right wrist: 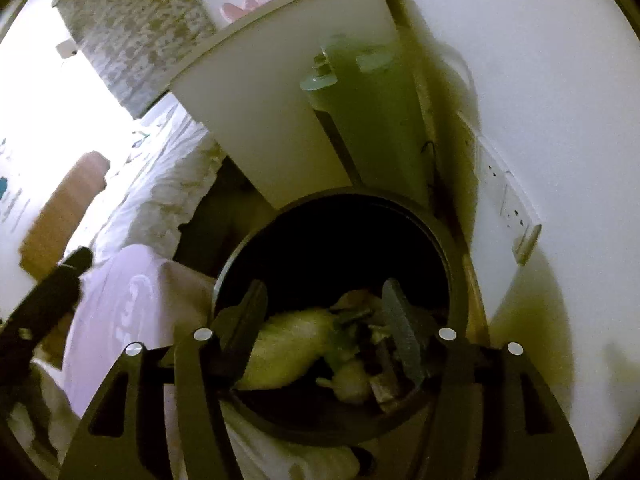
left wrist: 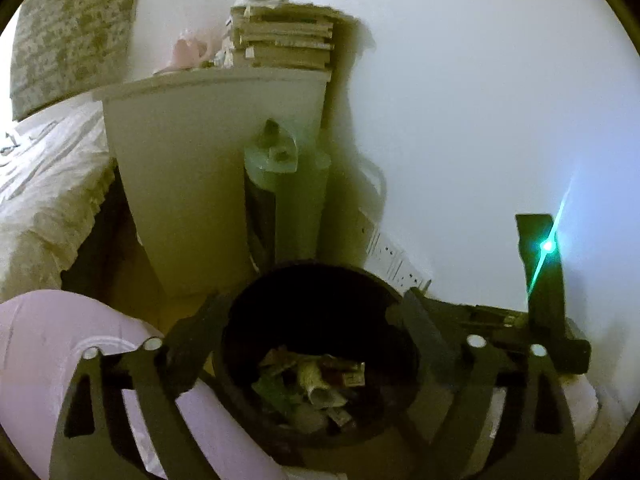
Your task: Collect trash
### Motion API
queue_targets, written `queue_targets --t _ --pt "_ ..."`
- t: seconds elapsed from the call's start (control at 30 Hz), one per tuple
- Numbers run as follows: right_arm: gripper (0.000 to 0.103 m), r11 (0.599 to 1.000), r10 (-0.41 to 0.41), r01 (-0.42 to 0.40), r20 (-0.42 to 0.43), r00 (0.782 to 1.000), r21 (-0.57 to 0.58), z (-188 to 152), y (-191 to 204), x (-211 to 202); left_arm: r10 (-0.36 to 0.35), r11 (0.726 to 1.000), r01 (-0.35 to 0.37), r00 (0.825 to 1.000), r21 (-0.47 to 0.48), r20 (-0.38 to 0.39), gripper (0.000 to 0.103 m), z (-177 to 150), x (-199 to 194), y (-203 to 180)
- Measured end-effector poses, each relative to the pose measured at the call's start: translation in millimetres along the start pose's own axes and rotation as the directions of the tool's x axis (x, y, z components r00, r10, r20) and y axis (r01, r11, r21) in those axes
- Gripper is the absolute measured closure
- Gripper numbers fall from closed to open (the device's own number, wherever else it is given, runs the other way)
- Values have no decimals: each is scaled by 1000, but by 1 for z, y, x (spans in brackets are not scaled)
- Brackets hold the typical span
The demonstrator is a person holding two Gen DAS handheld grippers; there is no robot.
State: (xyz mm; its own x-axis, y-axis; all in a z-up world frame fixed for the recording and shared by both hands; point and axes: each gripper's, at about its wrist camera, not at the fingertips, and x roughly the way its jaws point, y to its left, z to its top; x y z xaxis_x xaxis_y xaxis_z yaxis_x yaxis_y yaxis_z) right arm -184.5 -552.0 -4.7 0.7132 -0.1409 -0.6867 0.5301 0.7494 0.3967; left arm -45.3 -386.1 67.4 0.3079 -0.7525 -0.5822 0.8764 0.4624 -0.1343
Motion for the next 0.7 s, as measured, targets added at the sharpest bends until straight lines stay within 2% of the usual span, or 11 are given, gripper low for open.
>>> queue_targets --t 0.1,0.3,0.37,0.43,0.5,0.57,0.6,0.63,0.67,0.7 --pt "38 1000 7 -7 -1 1000 -5 0 5 -2 20 1000 -20 1000 -20 20 6 -1 -10 3" --pt "33 996 53 -54 -21 998 -72 -7 42 -1 110 988 -104 993 -111 48 6 -11 -40 32" --pt "31 992 74 -77 -26 997 -104 -12 64 0 163 978 -154 985 -143 52 6 -19 -55 47" --pt "30 985 102 -106 -38 994 -135 -16 89 3 245 956 -230 968 -183 64 5 -32 -78 67" --pt "26 977 123 -130 -52 991 -168 -23 113 6 320 927 -300 946 -226 56 5 -46 -98 88" --pt "22 963 148 -157 -58 987 -219 -32 147 9 409 883 -384 911 -270 42 5 -63 -119 109" --pt "19 958 154 -163 -58 986 -236 -34 160 9 477 844 -448 878 -293 31 5 -77 -134 122" --pt "13 951 159 -168 -56 986 -260 -40 179 10 516 820 -486 856 -302 26 5 -86 -144 129" --pt "12 944 167 -173 -47 985 -282 -45 196 10 572 781 -538 820 -316 18 5 -100 -158 139" --pt "11 937 177 -180 -38 984 -299 -49 209 9 601 758 -565 799 -327 13 5 -109 -167 145"
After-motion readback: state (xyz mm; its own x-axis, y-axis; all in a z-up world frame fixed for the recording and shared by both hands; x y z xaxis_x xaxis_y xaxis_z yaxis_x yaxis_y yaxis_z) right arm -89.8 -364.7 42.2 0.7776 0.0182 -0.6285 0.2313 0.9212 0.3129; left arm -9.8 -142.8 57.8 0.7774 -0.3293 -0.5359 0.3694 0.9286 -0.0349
